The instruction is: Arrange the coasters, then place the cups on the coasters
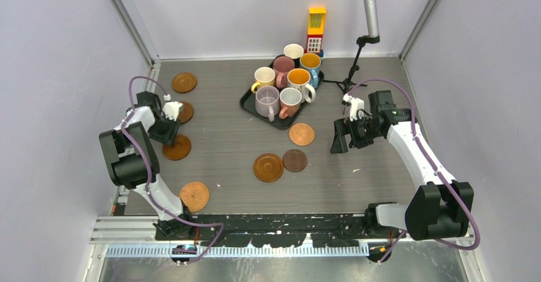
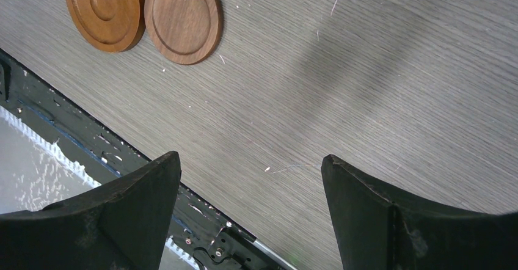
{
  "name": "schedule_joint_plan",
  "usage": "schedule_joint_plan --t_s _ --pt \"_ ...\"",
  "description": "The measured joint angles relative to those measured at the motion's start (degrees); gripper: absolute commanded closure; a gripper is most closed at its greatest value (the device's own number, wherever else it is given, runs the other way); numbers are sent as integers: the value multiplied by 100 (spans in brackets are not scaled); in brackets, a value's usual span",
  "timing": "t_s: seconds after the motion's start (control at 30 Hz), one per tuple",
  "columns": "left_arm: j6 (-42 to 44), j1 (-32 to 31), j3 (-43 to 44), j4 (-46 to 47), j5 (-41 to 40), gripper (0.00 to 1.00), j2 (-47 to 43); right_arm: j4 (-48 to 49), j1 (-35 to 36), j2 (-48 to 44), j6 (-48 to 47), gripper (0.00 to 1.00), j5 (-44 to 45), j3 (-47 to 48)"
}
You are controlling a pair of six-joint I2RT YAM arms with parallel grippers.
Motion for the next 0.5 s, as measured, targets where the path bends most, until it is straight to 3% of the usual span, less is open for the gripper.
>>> schedule_joint_plan --t_s 0.1,0.3,0.5 --pt "0 2 57 -17 0 51 37 0 0 0 0 11 2 0" --pt "129 37 76 -162 114 31 11 0 0 0 0 11 0 0" --pt "289 39 74 -616 540 25 -772 0 0 0 0 11 -2 0"
